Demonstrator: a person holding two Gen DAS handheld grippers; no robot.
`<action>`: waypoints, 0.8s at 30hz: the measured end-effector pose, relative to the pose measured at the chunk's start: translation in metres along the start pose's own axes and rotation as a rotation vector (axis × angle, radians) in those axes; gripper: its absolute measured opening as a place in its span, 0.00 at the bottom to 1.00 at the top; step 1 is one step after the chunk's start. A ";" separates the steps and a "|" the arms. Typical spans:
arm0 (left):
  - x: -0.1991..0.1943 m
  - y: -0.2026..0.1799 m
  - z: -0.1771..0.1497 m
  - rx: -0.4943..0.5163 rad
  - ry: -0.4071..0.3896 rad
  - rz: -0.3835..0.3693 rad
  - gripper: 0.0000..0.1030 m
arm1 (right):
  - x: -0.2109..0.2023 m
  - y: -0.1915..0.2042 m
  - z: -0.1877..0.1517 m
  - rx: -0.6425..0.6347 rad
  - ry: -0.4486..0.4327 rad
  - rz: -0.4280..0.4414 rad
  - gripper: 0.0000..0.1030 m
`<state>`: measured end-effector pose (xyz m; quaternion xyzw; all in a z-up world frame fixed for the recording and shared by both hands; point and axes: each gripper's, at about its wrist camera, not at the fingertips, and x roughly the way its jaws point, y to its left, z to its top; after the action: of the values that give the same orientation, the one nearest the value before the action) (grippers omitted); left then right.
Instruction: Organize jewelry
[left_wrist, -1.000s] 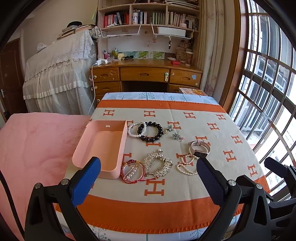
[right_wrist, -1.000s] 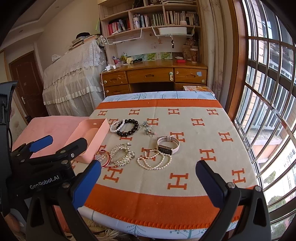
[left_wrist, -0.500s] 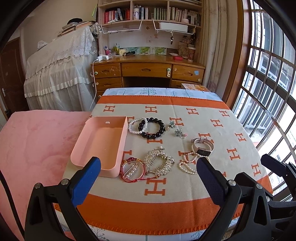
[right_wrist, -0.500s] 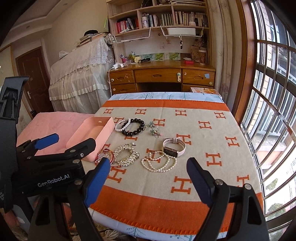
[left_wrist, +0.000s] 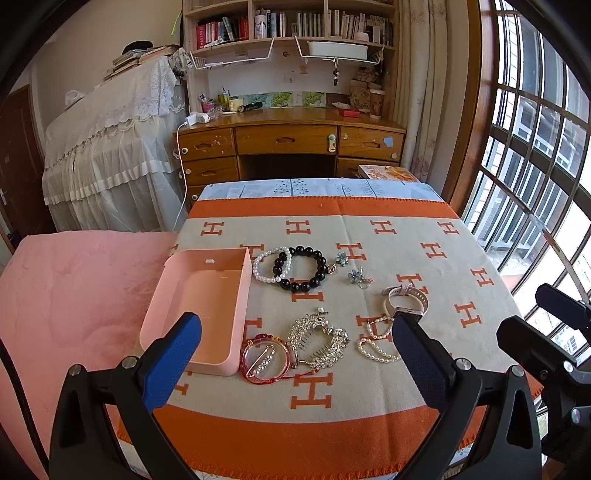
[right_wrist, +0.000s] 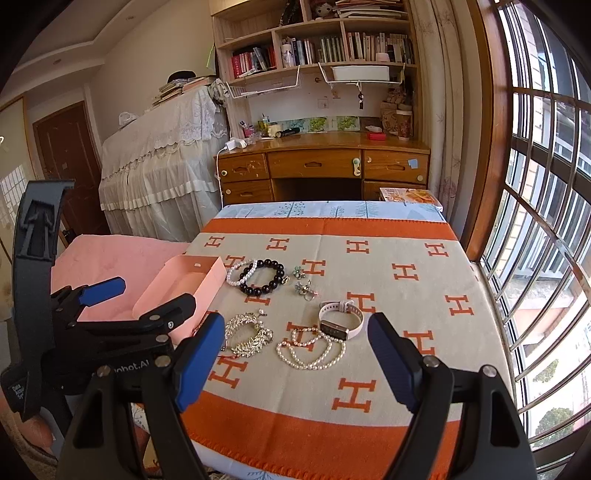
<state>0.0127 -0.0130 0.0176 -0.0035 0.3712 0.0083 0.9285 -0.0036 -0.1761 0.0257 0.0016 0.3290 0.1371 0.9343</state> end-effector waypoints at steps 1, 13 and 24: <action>0.001 0.000 0.002 0.004 -0.001 0.000 0.99 | 0.001 -0.001 0.003 -0.006 0.005 0.003 0.78; 0.041 0.004 0.049 0.126 0.092 -0.044 0.99 | 0.026 -0.021 0.054 -0.017 0.112 0.043 0.68; 0.122 0.016 0.097 0.135 0.244 -0.069 0.85 | 0.099 -0.061 0.071 0.059 0.286 0.072 0.58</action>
<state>0.1673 0.0061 0.0037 0.0451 0.4806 -0.0493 0.8744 0.1300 -0.2031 0.0147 0.0212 0.4622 0.1599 0.8720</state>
